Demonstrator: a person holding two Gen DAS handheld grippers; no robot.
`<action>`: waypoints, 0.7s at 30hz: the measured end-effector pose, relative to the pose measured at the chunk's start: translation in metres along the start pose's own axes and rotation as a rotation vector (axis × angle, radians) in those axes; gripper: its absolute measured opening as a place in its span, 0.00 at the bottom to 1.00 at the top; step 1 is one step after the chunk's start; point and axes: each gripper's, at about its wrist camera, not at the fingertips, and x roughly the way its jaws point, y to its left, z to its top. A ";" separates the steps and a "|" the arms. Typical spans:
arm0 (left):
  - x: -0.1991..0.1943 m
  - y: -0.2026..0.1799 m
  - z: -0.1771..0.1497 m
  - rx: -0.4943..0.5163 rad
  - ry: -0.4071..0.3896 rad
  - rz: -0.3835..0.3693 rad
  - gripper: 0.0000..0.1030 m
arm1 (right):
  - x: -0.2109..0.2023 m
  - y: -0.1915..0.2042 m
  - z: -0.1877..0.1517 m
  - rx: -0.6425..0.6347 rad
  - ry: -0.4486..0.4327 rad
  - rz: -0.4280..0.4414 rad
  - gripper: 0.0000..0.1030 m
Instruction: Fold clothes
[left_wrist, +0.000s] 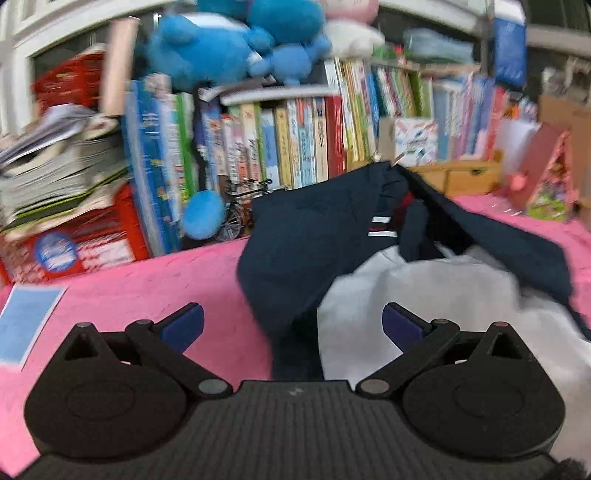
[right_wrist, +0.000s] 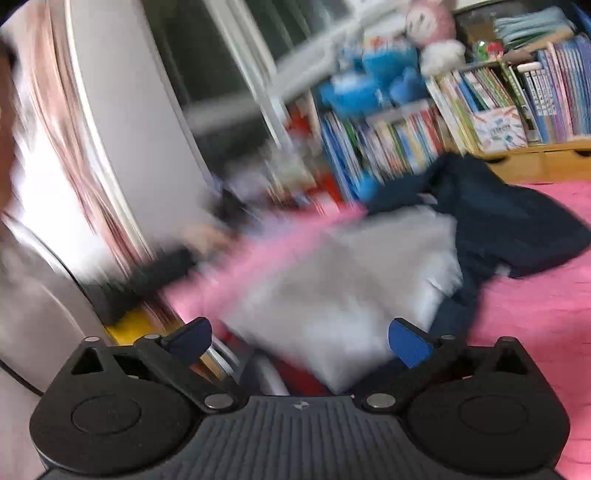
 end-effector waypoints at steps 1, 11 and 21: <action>0.020 -0.009 0.005 0.027 0.011 0.031 1.00 | 0.001 -0.004 0.005 -0.003 -0.036 -0.063 1.00; 0.159 -0.055 0.017 0.273 0.216 0.436 0.71 | 0.139 -0.098 0.065 -0.119 0.044 -0.706 1.00; 0.148 0.020 0.004 0.076 0.223 0.592 0.03 | 0.237 -0.154 0.058 -0.182 0.185 -0.947 0.20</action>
